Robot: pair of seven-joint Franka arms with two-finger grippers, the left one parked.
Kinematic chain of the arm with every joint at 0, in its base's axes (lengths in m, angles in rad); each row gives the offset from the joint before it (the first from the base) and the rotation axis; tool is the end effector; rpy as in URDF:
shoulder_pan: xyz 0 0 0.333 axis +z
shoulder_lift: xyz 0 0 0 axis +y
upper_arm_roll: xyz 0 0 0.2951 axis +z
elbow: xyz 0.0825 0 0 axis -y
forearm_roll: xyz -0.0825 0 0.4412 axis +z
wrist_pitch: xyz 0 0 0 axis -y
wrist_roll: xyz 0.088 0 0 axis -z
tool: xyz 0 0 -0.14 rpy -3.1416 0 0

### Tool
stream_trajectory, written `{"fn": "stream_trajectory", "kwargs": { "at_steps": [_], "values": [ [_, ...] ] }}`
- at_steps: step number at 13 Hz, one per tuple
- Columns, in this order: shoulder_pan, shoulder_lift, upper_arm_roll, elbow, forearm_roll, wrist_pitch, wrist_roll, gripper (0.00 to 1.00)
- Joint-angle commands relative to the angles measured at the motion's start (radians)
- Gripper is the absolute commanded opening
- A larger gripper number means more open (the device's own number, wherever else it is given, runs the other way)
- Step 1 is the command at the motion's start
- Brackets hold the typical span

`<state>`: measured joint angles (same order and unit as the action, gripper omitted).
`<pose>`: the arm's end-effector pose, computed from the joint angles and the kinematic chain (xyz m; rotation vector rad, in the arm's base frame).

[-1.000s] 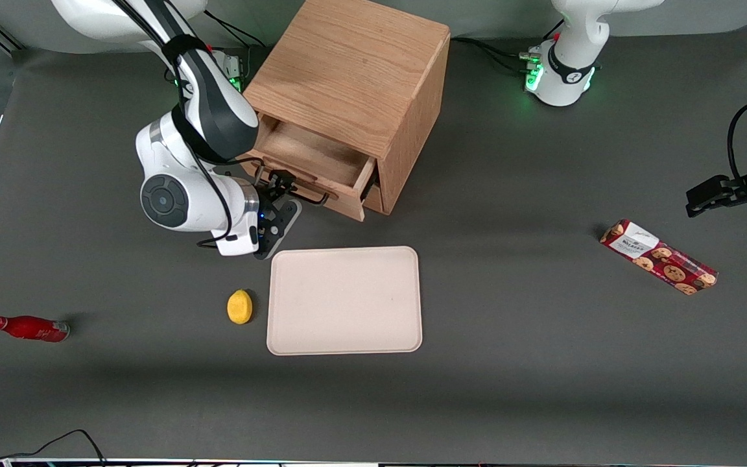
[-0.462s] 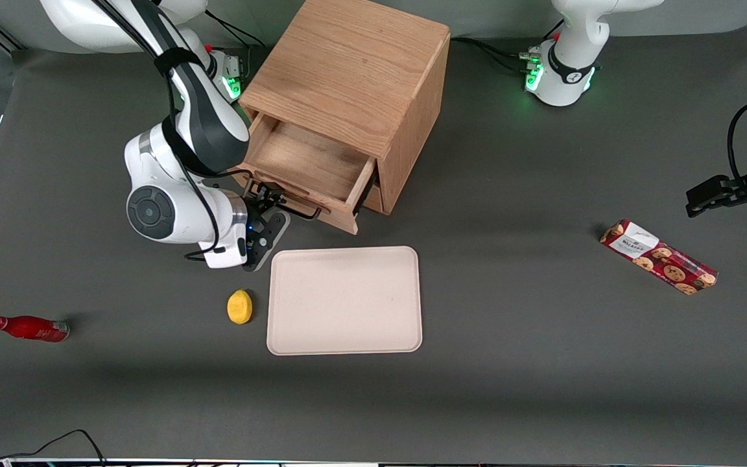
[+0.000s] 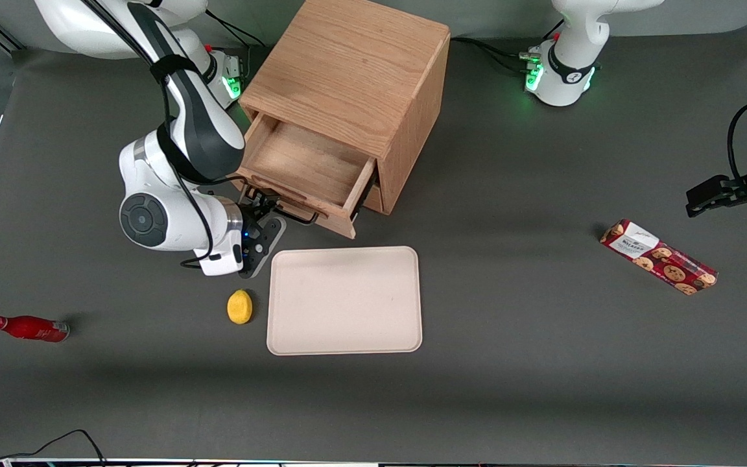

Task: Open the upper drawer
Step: 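Pull the handle outward with the right gripper, sliding the drawer open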

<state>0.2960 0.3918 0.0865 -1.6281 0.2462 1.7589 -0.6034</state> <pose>0.6145 0.2754 0.3042 -2.5435 -1.2374 0.3258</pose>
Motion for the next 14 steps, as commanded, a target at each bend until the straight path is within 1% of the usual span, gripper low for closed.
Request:
{"fn": "stream_trajectory", "kwargs": {
  "at_steps": [1, 4, 6, 11, 12, 14],
  "values": [
    [-0.021, 0.039, 0.004, 0.066, -0.024, -0.006, -0.027, 1.0],
    [-0.038, 0.053, 0.004, 0.091, -0.025, -0.006, -0.027, 1.0],
    [-0.043, 0.058, 0.004, 0.103, -0.048, -0.006, -0.027, 1.0],
    [-0.072, 0.075, 0.01, 0.132, -0.062, -0.006, -0.032, 1.0],
    [-0.077, 0.079, 0.012, 0.139, -0.061, -0.006, -0.062, 1.0],
    [-0.078, 0.084, 0.01, 0.151, -0.062, -0.006, -0.072, 1.0]
  ]
}}
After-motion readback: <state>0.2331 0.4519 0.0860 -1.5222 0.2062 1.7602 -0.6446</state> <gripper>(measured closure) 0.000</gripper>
